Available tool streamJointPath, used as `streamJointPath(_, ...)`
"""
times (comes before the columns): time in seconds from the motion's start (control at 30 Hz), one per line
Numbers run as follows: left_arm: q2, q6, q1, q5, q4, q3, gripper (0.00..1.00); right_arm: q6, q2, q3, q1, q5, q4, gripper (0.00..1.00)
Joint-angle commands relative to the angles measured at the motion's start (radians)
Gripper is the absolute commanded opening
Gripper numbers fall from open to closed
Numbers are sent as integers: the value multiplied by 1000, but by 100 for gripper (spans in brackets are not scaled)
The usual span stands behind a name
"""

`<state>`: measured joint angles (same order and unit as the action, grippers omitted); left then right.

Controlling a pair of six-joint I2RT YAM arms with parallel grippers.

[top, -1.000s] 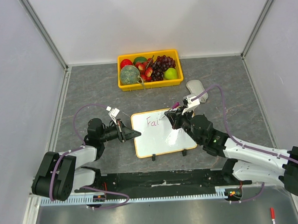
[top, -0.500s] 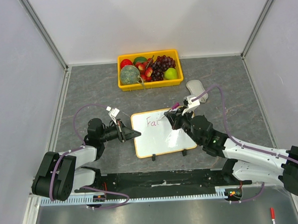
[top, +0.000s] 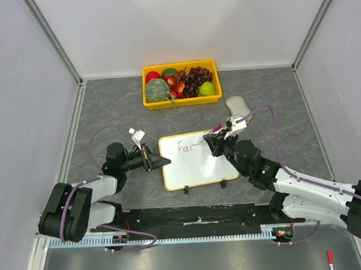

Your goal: Write a sentence on the whiteboard

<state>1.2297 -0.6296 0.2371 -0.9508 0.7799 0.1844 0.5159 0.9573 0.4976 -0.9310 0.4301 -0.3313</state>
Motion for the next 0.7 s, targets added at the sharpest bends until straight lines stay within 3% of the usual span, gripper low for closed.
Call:
streamJointPath(0.0, 10, 80, -2, 78, -8, 9, 2, -13, -17, 12, 9, 36, 21, 0)
streamJointPath(0.67, 10, 79, -2, 78, -8, 9, 2, -4, 35, 84, 9, -2, -38, 0)
